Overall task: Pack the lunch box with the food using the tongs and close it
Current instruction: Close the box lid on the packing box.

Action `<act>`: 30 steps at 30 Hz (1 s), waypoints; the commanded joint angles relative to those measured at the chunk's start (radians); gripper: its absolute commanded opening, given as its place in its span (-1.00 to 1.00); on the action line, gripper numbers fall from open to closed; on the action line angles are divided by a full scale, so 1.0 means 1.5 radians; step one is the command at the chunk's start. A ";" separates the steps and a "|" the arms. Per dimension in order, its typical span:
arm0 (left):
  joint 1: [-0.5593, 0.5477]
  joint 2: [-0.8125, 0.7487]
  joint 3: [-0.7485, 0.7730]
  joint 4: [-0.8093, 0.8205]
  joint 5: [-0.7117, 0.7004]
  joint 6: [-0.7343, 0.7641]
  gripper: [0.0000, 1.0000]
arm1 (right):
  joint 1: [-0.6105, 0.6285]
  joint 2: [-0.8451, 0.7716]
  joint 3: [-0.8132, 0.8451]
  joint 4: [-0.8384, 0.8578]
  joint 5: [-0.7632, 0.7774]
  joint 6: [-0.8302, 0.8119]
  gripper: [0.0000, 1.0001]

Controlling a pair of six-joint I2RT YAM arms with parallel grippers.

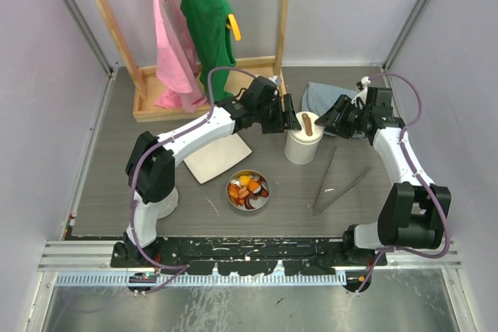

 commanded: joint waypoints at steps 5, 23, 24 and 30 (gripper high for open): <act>0.006 0.004 0.018 0.006 0.000 0.022 0.21 | 0.002 0.027 -0.049 0.017 -0.042 -0.021 -0.08; 0.008 -0.054 -0.086 0.019 0.029 0.029 0.06 | 0.064 -0.004 -0.209 0.061 -0.074 -0.008 -0.17; 0.008 -0.058 -0.093 0.019 0.029 0.031 0.05 | 0.069 -0.007 -0.216 0.063 -0.070 -0.007 -0.15; 0.010 -0.077 -0.118 0.016 0.020 0.033 0.06 | 0.071 -0.032 -0.234 0.074 -0.016 0.008 0.12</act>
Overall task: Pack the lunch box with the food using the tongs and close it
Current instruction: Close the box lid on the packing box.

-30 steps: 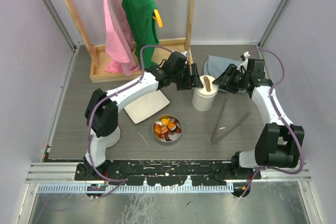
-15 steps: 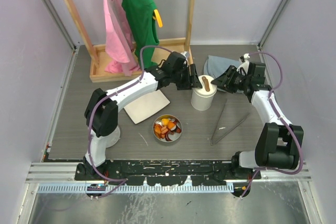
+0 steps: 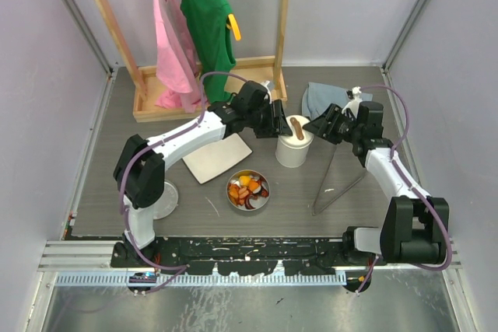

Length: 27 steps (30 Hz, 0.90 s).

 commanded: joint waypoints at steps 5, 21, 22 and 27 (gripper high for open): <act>0.003 -0.013 -0.017 -0.011 -0.003 0.020 0.07 | 0.028 0.029 -0.045 -0.168 0.064 -0.020 0.18; 0.004 -0.007 -0.074 0.003 0.022 0.021 -0.01 | 0.027 0.035 -0.188 -0.019 0.005 0.062 -0.17; 0.004 -0.007 -0.074 0.003 0.022 0.021 0.00 | 0.027 0.035 -0.190 -0.017 0.004 0.064 -0.14; 0.010 -0.012 -0.060 0.000 0.016 0.023 0.10 | 0.027 0.024 -0.150 -0.064 0.029 0.042 -0.04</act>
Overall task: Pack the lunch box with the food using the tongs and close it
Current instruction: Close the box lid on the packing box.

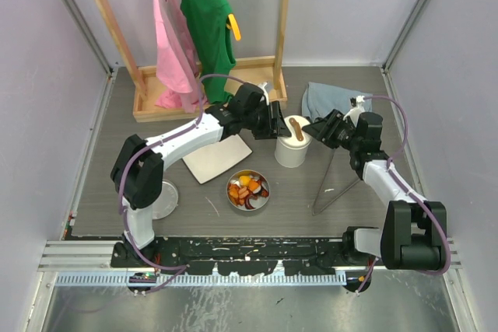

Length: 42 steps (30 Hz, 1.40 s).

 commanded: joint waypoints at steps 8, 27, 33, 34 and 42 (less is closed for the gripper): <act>0.035 -0.010 0.033 -0.038 -0.010 0.022 0.23 | 0.023 0.068 0.133 -0.374 0.055 -0.136 0.12; 0.056 0.080 0.124 -0.042 0.055 0.020 0.32 | 0.009 0.192 0.282 -0.407 0.042 -0.153 0.29; 0.057 0.095 0.107 -0.083 0.020 0.023 0.08 | 0.009 0.208 0.239 -0.395 0.061 -0.153 0.19; 0.057 0.095 0.096 -0.081 0.015 0.021 0.02 | 0.009 0.209 0.233 -0.395 0.066 -0.153 0.18; 0.059 0.123 0.052 -0.077 0.012 0.017 -0.20 | 0.009 0.230 0.190 -0.390 0.095 -0.165 0.12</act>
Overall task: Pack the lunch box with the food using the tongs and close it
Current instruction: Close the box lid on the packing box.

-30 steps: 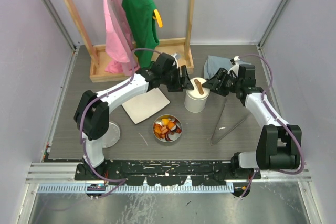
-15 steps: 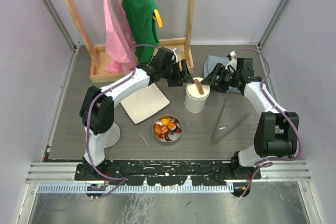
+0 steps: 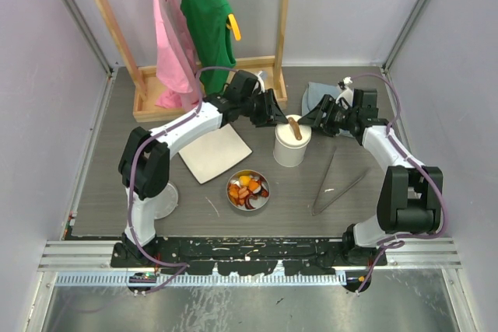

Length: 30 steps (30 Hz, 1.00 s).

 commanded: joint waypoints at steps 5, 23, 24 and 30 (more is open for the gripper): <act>0.001 0.059 -0.066 -0.062 -0.045 0.024 -0.36 | 0.007 0.067 -0.094 -0.089 0.157 -0.057 0.04; -0.001 0.086 -0.162 -0.006 -0.012 0.015 -0.19 | 0.007 0.038 -0.164 -0.047 0.140 -0.042 0.14; -0.001 0.087 -0.165 -0.004 -0.008 0.016 -0.19 | 0.007 0.036 -0.168 -0.044 0.139 -0.040 0.14; -0.003 0.102 -0.185 0.036 0.054 -0.001 -0.29 | 0.007 0.035 -0.177 -0.030 0.127 -0.034 0.14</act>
